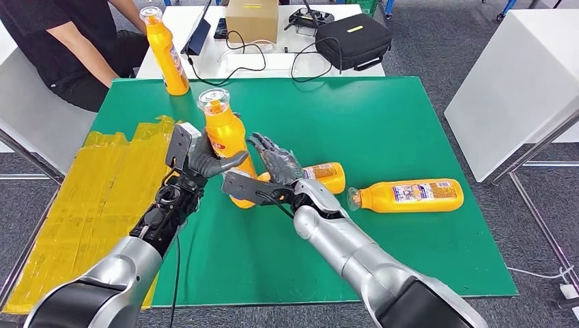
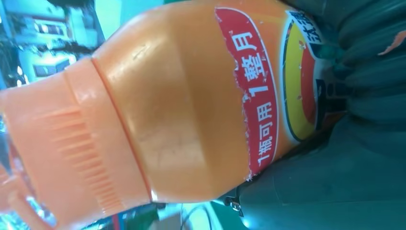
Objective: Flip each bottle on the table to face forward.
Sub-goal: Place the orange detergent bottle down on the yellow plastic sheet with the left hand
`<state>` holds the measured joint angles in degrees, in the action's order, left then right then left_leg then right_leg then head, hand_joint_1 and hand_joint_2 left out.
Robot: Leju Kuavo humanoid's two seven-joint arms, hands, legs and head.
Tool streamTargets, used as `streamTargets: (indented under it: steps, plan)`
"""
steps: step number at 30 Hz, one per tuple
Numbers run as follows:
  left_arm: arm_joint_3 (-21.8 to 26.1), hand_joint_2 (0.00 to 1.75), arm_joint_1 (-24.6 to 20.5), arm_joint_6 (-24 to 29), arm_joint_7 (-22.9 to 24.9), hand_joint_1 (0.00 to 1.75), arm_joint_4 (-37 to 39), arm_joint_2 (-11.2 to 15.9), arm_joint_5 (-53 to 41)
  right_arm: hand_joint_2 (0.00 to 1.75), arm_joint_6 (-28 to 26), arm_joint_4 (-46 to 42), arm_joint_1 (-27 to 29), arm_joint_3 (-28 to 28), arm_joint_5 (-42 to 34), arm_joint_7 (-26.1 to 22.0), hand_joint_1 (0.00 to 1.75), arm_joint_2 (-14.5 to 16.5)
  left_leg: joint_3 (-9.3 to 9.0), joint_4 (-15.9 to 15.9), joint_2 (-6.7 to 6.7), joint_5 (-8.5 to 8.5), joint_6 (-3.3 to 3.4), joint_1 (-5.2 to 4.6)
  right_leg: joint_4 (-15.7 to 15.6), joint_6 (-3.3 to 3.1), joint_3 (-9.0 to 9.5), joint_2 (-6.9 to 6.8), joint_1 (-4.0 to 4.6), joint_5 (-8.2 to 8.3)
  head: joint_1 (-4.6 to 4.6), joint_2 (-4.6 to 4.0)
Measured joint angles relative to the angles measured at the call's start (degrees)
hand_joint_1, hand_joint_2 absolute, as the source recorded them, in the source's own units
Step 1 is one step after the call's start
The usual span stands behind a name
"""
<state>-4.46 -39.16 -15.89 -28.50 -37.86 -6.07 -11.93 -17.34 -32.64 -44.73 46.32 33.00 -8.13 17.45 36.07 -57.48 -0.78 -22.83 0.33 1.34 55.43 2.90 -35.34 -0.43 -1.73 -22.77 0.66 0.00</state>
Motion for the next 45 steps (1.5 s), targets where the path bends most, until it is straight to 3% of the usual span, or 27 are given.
streamTargets:
  steps: [4, 8, 18, 22, 25, 28, 30, 37, 45]
  plan:
    - [1.88, 1.75, 0.8, 3.23, 0.01, 1.75, -2.82, 0.72, -2.87, 0.0, 3.4, -8.45, 5.63, -12.0, 10.33, 0.38, 0.0, -0.86, 0.0, 0.0, 0.0, 0.0, 0.0, 0.0, 0.0, 0.0, -0.01, -0.01, 0.0, 0.0, 0.02, 0.0]
    - [3.15, 1.75, 1.5, 8.08, -0.14, 1.75, -5.66, 0.99, -7.3, 0.0, 5.42, -15.57, 10.77, -20.14, 15.67, 0.38, 0.0, -1.28, 0.0, 0.0, 0.01, 0.0, 0.0, 0.0, 0.0, 0.0, -0.01, -0.02, 0.01, 0.0, 0.02, 0.0]
    - [4.17, 1.75, 1.54, 18.17, -0.16, 1.75, -10.56, 0.99, -16.5, 0.0, 7.2, -23.17, 16.67, -29.38, 18.5, -0.37, 0.0, -2.07, 0.0, 0.0, 0.0, 0.0, 0.0, 0.0, 0.0, 0.0, -0.02, -0.01, 0.0, 0.0, 0.02, 0.0]
    - [3.96, 1.75, 1.66, 26.91, 1.19, 1.75, -11.58, 0.89, -23.49, 0.0, 7.29, -23.53, 17.37, -30.57, 18.69, -0.74, 0.0, -2.48, -0.01, 0.0, 0.0, 0.0, 0.0, 0.0, 0.0, 0.0, -0.02, -0.01, 0.0, 0.0, 0.02, 0.0]
    - [3.27, 1.75, 1.85, 37.02, 3.79, 1.75, -11.53, 0.81, -32.79, 0.0, 7.38, -23.56, 17.62, -31.08, 19.11, -0.87, 0.0, -2.6, -0.01, 0.0, -0.01, 0.0, 0.0, 0.0, 0.0, 0.0, -0.03, -0.01, 0.0, 0.0, 0.03, 0.0]
    - [2.06, 1.75, 1.41, 48.75, 9.59, 1.75, -9.16, 0.72, -46.66, 0.0, 7.54, -23.56, 17.73, -31.32, 19.44, -0.96, 0.0, -2.68, 0.0, -0.01, 0.0, 0.0, 0.0, -0.01, 0.0, 0.0, -0.04, -0.02, 0.0, 0.0, 0.02, 0.0]
    - [1.1, 1.75, 0.61, 52.92, 14.44, 1.75, -6.08, 0.68, -54.86, 0.0, 7.62, -23.59, 17.76, -31.41, 19.48, -1.08, 0.0, -2.74, 0.0, -0.01, 0.0, 0.0, 0.0, -0.01, -0.01, 0.0, -0.04, -0.02, -0.01, 0.0, 0.02, 0.0]
    - [0.02, 1.75, -1.33, 54.09, 25.84, 1.75, 4.82, 0.75, -69.16, 0.0, 8.32, -24.73, 19.17, -31.82, 19.47, -1.92, 0.0, -3.56, 0.0, 0.0, -0.02, 0.0, 0.0, -0.01, 0.0, 0.0, -0.04, 0.0, 0.0, 0.0, 0.02, 0.0]
    - [0.48, 1.75, -1.06, 54.13, 29.12, 1.75, 10.81, 1.99, -73.75, 0.0, 8.43, -24.96, 19.85, -31.89, 18.91, -2.87, 0.0, -4.33, 0.03, 0.01, -0.01, 0.0, 0.0, 0.0, 0.01, 0.0, -0.04, -0.01, 0.0, 0.0, 0.02, 0.0]
